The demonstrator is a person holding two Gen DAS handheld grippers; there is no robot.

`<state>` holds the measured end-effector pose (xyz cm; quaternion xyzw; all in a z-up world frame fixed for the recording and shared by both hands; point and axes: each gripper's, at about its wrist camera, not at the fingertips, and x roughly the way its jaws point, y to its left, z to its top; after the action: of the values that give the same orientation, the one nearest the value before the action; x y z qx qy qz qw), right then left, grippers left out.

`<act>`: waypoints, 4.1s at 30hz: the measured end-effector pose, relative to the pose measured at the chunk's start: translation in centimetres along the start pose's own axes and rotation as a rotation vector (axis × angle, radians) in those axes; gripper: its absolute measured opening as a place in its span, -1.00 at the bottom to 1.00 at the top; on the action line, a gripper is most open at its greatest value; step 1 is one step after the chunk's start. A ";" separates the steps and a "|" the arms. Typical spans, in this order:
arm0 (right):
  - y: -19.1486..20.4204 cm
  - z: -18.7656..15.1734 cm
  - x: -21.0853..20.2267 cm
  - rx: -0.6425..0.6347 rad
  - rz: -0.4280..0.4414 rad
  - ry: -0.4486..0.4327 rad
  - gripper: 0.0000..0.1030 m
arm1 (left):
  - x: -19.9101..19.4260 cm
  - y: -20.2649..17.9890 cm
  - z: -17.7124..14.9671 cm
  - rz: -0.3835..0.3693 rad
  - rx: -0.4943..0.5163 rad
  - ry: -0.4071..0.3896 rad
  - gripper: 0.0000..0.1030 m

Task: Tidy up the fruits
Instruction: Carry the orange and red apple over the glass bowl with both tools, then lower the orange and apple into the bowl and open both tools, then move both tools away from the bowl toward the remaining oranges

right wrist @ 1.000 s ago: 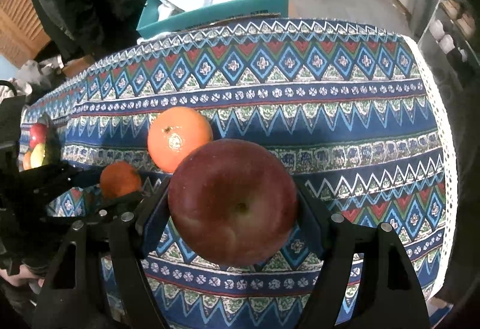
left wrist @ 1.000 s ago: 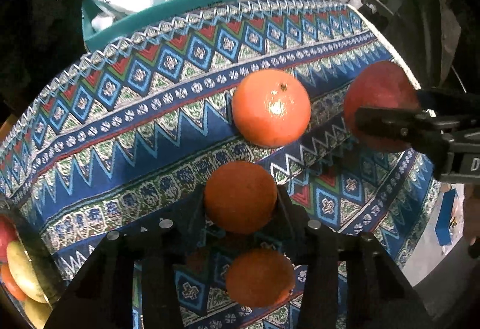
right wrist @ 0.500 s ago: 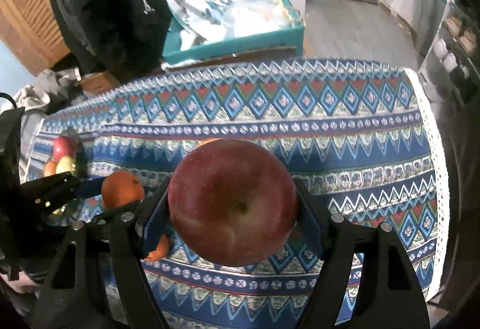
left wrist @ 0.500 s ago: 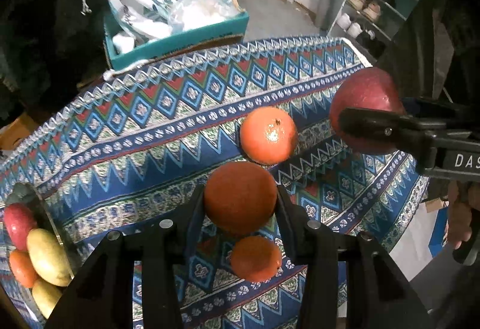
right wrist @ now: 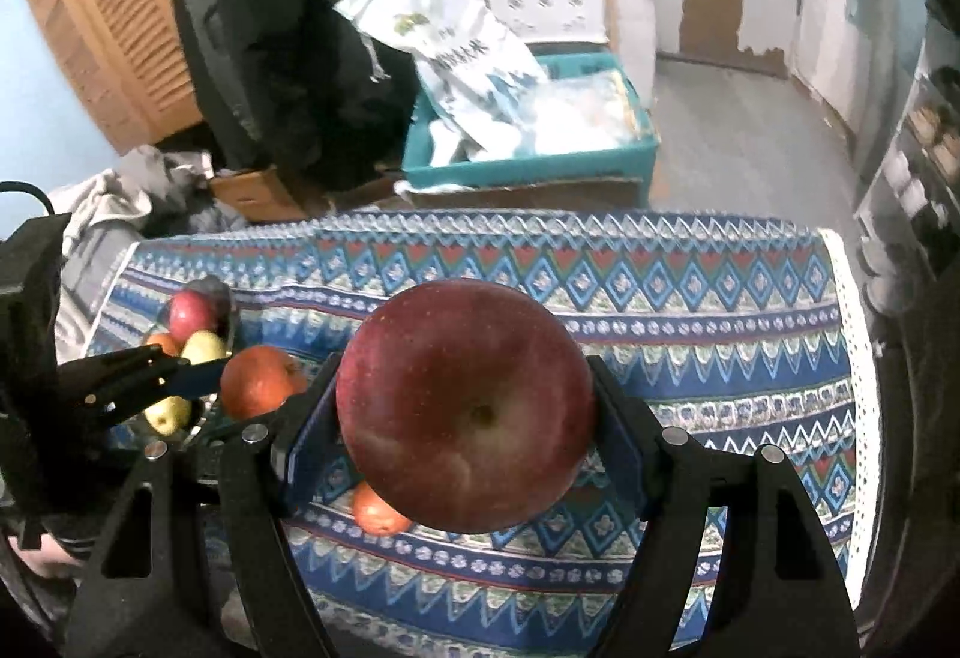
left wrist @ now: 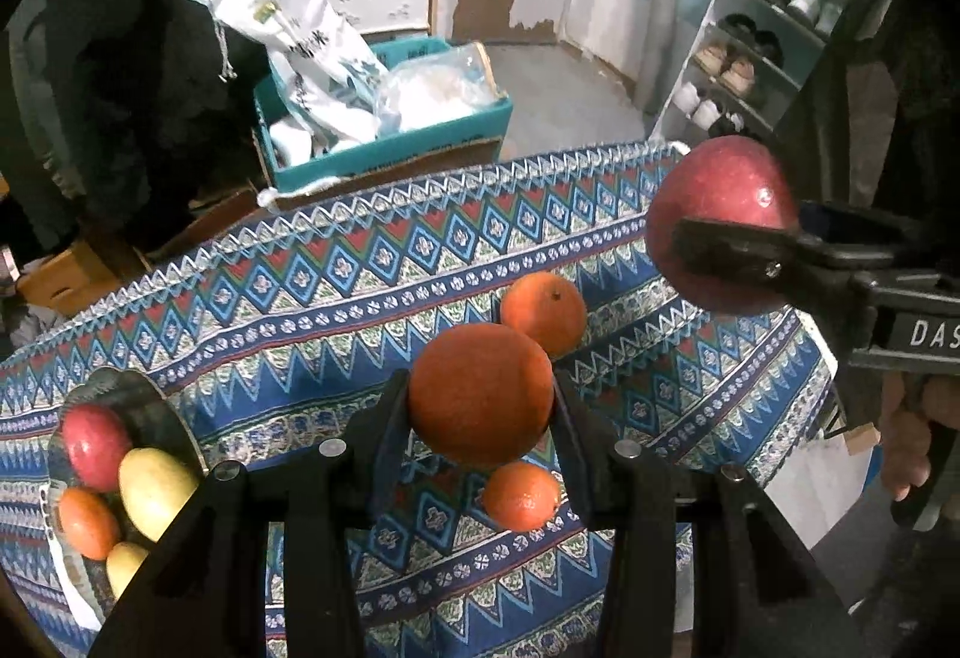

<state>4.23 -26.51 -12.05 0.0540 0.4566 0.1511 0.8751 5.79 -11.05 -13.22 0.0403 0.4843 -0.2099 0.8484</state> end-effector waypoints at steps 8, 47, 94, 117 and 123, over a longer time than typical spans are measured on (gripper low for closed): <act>2.8 0.9 -1.4 -0.050 0.039 -0.035 0.48 | -3.4 0.8 -0.4 0.010 -0.002 -0.062 -0.11; 18.3 4.9 0.9 -0.245 0.192 -0.038 0.48 | -11.8 13.6 -5.5 0.128 -0.251 -0.182 -0.12; 26.8 4.0 17.0 -0.286 0.241 0.237 0.48 | -3.3 26.6 -11.8 0.204 -0.542 0.055 0.02; 28.1 3.4 21.2 -0.307 0.221 0.319 0.58 | -6.3 28.7 -14.1 0.255 -0.621 0.008 0.22; 27.6 3.5 19.8 -0.305 0.223 0.297 0.59 | -7.0 28.1 -13.5 0.257 -0.606 -0.011 0.23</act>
<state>11.76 5.98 -19.10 -0.0515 0.5436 0.3200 0.7743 2.97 20.32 -18.27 -0.1543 0.5110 0.0521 0.8440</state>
